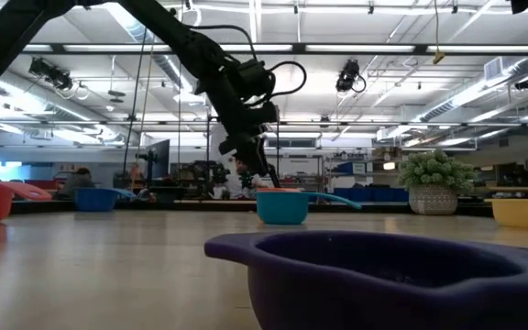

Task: Nest measuring cups in basket
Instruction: Move the orange measuring cup to the center of the table

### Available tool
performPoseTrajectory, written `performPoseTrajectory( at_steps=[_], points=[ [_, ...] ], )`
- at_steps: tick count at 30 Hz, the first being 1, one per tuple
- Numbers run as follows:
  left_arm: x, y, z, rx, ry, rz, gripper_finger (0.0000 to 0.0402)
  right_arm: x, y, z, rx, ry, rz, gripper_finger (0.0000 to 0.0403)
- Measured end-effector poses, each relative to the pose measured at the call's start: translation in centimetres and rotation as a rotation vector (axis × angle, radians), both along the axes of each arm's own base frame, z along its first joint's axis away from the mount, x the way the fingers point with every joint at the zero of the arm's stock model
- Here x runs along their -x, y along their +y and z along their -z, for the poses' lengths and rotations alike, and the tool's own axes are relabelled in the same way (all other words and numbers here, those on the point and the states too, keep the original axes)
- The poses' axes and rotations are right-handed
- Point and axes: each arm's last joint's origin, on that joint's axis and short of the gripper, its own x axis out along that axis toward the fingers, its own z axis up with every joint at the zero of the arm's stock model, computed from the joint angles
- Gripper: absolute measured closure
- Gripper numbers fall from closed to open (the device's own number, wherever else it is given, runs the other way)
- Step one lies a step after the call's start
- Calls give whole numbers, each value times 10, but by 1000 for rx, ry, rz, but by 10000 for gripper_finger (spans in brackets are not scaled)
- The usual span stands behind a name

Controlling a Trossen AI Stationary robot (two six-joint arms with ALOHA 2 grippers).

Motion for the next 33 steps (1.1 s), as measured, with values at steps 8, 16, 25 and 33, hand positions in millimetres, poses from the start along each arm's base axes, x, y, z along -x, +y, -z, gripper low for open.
performPoseTrajectory(
  at_steps=[8,16,25,33],
  points=[
    [-4,2,13,-6,20,17,294,0,-2,-1,-20,-13,19,266],
    [-10,7,21,-39,-6,2,294,1,-4,-3,-45,-29,23,266],
    [-11,9,35,-25,31,0,294,2,-5,-5,-72,-48,24,266],
    [-12,12,42,-57,43,43,331,2,-5,-5,-75,-49,24,266]
  ],
)
